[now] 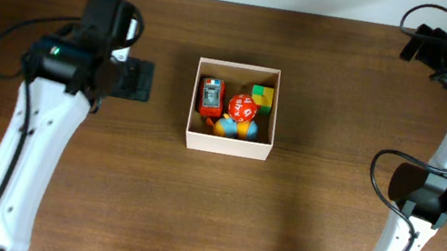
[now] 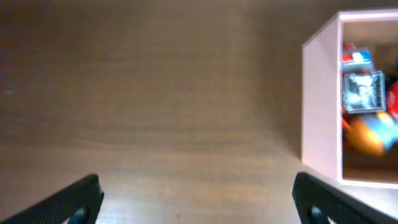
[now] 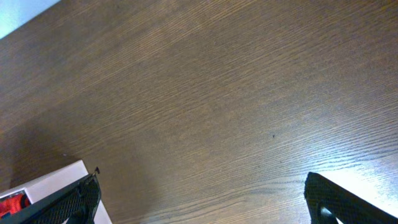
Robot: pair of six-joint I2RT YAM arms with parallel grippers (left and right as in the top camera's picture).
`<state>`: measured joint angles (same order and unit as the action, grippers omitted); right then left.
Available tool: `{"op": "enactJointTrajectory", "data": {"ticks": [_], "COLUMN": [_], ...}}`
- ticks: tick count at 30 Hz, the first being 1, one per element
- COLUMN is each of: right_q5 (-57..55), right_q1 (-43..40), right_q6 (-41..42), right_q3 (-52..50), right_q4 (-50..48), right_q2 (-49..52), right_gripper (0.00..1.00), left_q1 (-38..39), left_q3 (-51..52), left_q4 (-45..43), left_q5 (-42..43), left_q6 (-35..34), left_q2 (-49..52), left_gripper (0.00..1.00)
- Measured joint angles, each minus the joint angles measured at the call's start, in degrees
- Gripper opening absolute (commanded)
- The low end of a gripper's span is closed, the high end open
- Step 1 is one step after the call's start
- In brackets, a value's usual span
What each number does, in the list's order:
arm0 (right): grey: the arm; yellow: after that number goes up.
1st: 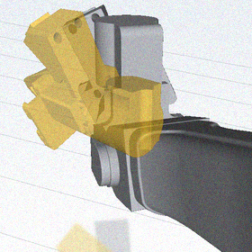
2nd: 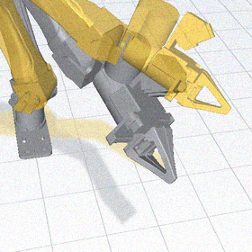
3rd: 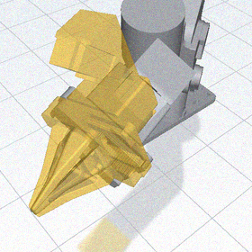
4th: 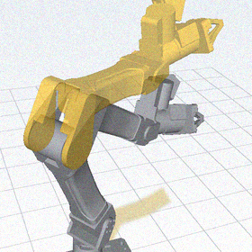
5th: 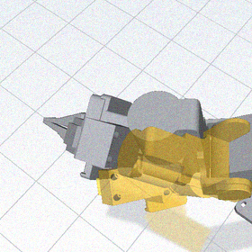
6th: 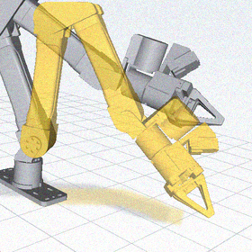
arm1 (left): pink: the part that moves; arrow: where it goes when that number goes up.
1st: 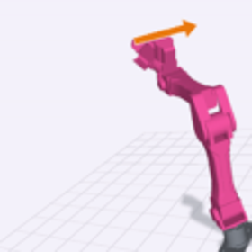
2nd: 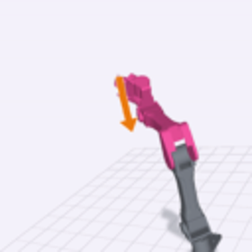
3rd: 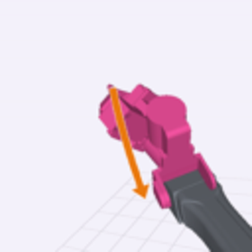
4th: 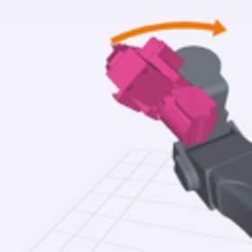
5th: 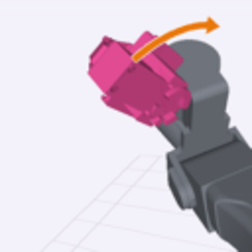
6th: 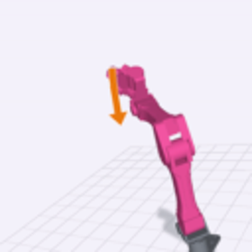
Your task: Pack container
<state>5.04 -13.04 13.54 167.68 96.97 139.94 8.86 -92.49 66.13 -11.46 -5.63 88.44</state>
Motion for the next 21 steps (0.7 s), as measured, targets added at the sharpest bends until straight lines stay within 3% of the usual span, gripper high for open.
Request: {"op": "enactJointTrajectory", "data": {"ticks": [4, 12, 21], "right_q5": [-0.02, 0.00, 0.00], "right_q1": [0.00, 0.00, 0.00], "right_q6": [0.02, -0.02, 0.00], "right_q3": [0.00, 0.00, 0.00], "right_q4": [0.00, 0.00, 0.00], "right_q2": [0.00, 0.00, 0.00], "right_gripper": [0.99, 0.99, 0.99], "left_q1": [-2.99, -8.76, -10.36], "left_q3": [8.24, 35.15, 58.53], "left_q4": [-10.47, -35.98, -44.92], "left_q5": [-1.46, -1.40, 0.57], "left_q6": [0.02, 0.20, 0.44], "left_q2": [-9.05, -40.11, -58.36], "left_gripper": [0.99, 0.99, 0.99]}}
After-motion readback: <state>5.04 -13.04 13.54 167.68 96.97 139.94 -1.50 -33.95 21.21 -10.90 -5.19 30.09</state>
